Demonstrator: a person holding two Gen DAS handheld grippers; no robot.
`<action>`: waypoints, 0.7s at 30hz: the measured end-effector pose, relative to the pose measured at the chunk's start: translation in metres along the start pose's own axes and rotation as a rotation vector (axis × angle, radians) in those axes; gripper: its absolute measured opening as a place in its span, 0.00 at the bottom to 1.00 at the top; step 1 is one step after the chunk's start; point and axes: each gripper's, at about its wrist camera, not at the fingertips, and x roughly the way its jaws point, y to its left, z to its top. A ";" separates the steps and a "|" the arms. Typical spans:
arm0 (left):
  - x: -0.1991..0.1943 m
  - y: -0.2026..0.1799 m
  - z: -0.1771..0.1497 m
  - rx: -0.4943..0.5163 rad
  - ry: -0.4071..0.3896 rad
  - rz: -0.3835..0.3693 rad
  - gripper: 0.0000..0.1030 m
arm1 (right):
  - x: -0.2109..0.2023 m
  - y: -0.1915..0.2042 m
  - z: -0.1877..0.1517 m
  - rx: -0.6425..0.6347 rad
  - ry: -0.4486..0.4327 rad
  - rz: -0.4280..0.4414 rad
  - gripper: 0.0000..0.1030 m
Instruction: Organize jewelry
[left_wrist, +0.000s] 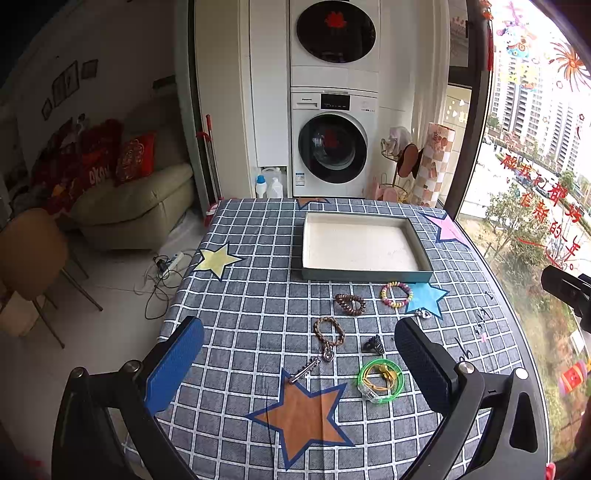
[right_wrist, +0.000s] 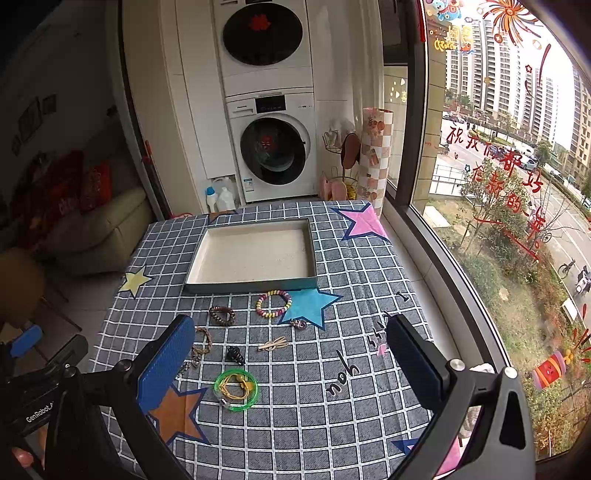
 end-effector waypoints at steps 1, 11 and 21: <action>0.000 0.000 0.000 0.000 0.000 0.000 1.00 | 0.001 0.000 0.001 0.000 0.001 0.000 1.00; 0.000 0.001 0.000 -0.001 0.001 0.001 1.00 | 0.001 0.001 0.001 0.002 0.003 0.000 1.00; 0.003 0.005 -0.003 -0.012 0.011 0.006 1.00 | 0.002 0.001 0.000 0.005 0.014 0.002 1.00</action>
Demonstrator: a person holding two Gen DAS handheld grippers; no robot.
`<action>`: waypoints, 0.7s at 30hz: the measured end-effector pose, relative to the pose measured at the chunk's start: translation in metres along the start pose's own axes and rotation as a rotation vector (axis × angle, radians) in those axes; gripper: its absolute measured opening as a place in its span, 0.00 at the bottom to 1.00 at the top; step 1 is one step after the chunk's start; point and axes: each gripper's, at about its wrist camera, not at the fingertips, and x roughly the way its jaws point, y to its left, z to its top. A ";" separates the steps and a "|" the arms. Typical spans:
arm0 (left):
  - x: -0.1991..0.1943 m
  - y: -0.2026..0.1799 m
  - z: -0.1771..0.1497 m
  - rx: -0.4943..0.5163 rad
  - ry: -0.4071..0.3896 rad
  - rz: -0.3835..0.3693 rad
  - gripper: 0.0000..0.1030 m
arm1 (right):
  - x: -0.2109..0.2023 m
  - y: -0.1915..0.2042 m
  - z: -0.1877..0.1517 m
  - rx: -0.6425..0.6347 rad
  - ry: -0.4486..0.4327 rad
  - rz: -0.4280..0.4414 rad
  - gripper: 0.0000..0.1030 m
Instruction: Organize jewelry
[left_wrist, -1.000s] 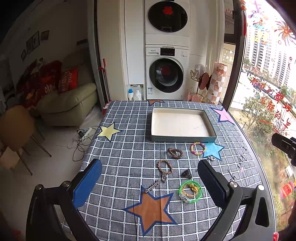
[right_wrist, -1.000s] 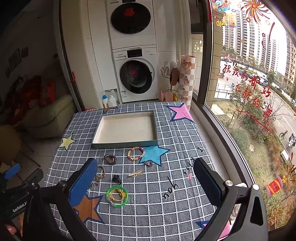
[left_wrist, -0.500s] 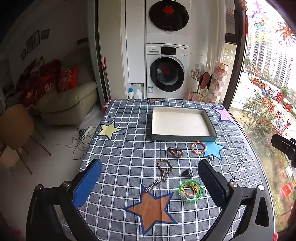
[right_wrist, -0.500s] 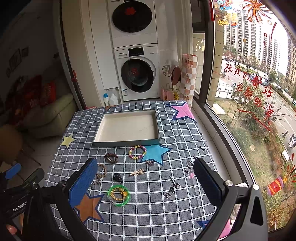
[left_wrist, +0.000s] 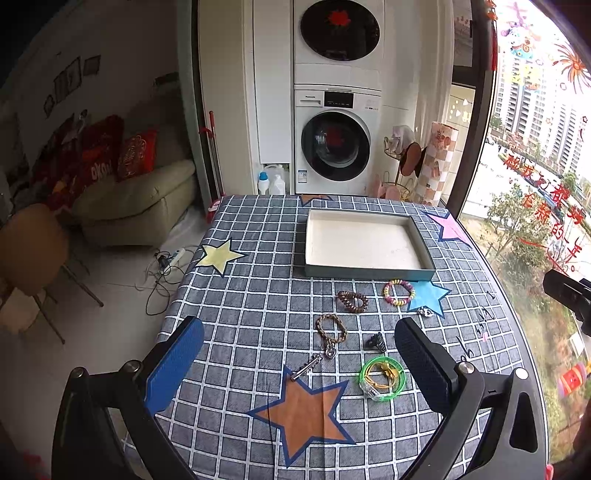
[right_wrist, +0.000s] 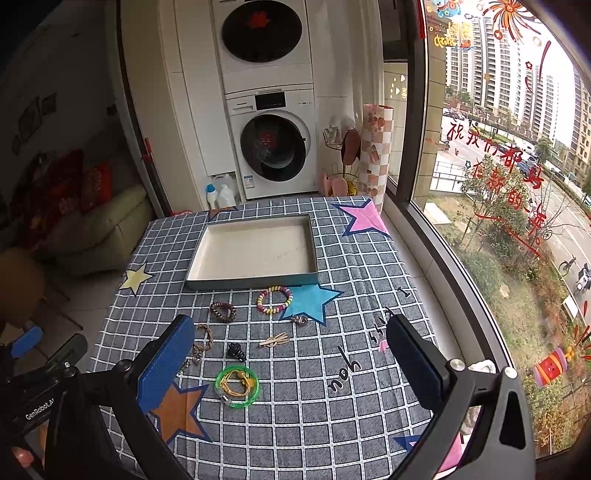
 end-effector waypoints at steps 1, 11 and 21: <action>0.000 0.000 0.000 0.000 -0.001 0.000 1.00 | 0.000 0.000 0.000 0.000 0.000 0.000 1.00; 0.000 0.000 0.000 0.000 0.001 0.000 1.00 | 0.000 0.001 -0.001 0.000 0.003 0.001 1.00; -0.001 0.001 0.000 0.001 0.004 -0.001 1.00 | 0.000 0.001 -0.002 0.000 0.005 0.002 1.00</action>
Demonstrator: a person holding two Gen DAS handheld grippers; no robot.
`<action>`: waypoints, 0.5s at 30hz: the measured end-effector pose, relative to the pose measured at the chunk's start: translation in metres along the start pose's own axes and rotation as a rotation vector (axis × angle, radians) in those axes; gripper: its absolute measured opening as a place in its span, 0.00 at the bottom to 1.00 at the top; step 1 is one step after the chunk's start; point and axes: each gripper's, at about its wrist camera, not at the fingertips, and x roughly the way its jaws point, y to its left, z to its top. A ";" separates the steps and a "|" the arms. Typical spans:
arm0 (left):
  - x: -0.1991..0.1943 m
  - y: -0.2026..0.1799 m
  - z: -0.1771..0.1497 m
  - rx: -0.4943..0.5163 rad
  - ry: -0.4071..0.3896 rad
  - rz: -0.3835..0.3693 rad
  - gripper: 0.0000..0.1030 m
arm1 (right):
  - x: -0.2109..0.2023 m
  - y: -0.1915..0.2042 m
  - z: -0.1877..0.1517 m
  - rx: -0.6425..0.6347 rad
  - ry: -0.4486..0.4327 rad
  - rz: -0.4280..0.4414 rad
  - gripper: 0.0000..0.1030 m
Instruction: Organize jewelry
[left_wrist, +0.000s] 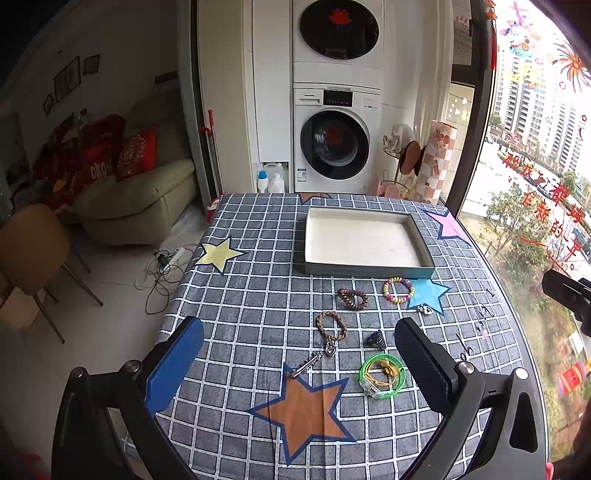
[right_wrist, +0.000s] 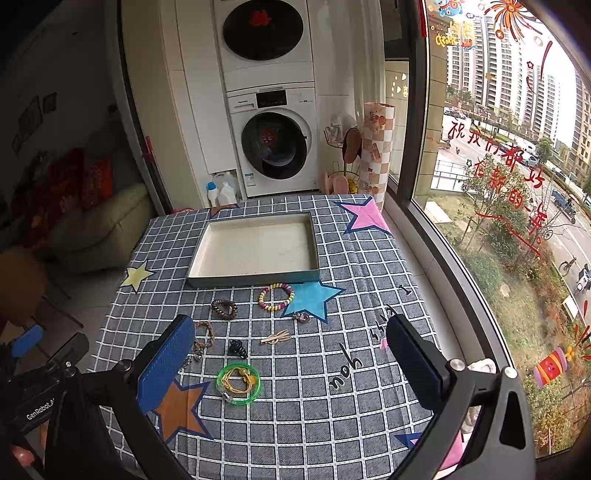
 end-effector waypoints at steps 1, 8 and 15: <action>0.000 0.000 0.000 0.000 0.000 0.000 1.00 | 0.000 0.000 0.000 0.000 -0.001 0.000 1.00; 0.000 0.000 -0.001 0.000 0.000 -0.001 1.00 | 0.000 0.000 0.000 0.000 -0.001 -0.001 1.00; 0.000 -0.001 -0.004 0.002 0.005 -0.001 1.00 | 0.000 0.000 -0.002 0.001 0.004 -0.001 1.00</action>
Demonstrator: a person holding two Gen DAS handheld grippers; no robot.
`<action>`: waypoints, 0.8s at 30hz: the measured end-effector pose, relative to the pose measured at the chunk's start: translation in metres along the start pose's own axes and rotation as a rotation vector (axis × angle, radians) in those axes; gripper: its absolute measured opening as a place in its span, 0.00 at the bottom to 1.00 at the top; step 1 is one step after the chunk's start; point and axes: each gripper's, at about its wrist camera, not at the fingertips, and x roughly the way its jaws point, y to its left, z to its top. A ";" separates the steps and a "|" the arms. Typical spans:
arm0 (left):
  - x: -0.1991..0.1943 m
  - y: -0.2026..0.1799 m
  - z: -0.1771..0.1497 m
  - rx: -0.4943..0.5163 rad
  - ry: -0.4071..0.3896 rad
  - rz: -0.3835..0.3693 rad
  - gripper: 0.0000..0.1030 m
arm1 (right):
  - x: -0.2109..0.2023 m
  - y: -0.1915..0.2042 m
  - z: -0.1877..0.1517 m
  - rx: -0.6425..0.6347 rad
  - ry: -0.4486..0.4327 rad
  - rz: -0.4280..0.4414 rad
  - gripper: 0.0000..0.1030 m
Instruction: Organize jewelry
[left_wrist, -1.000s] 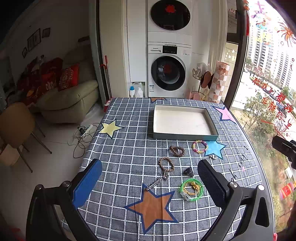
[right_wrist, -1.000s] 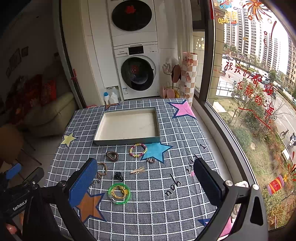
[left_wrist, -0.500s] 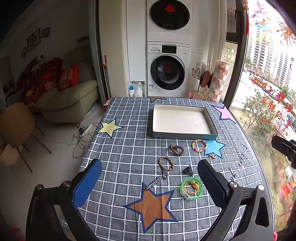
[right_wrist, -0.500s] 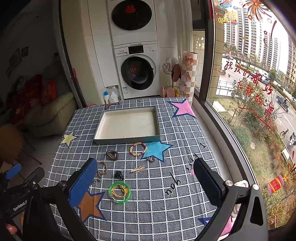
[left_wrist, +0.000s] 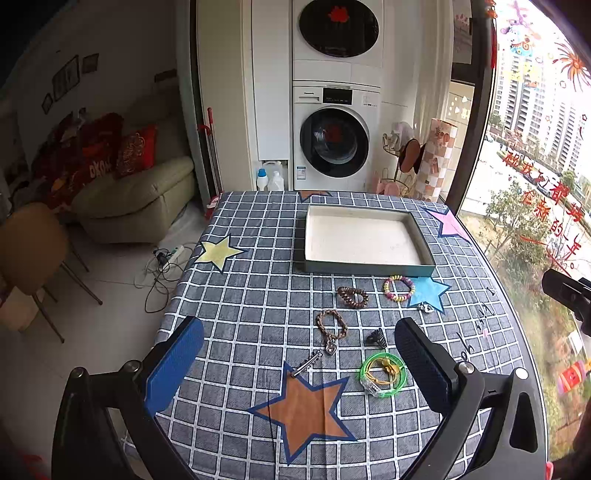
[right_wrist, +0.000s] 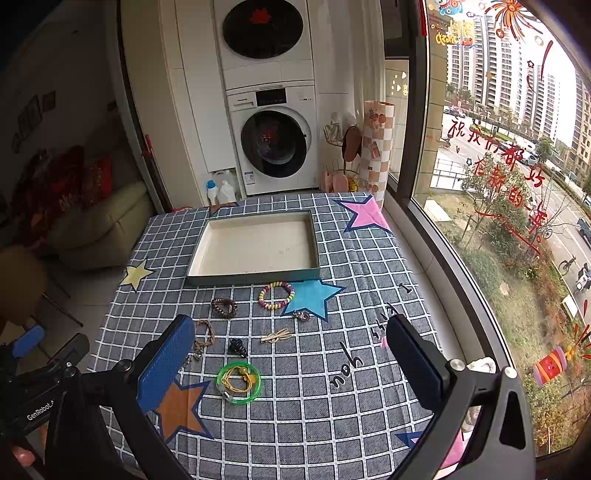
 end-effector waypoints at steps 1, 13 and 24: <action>0.000 0.000 -0.001 0.000 0.001 0.000 1.00 | 0.001 0.000 -0.001 0.000 0.001 0.000 1.00; 0.006 0.001 0.001 0.003 0.022 -0.006 1.00 | 0.002 0.000 -0.002 0.001 0.007 -0.003 1.00; 0.062 0.019 -0.025 0.028 0.252 0.010 1.00 | 0.033 0.000 -0.022 0.003 0.167 -0.011 1.00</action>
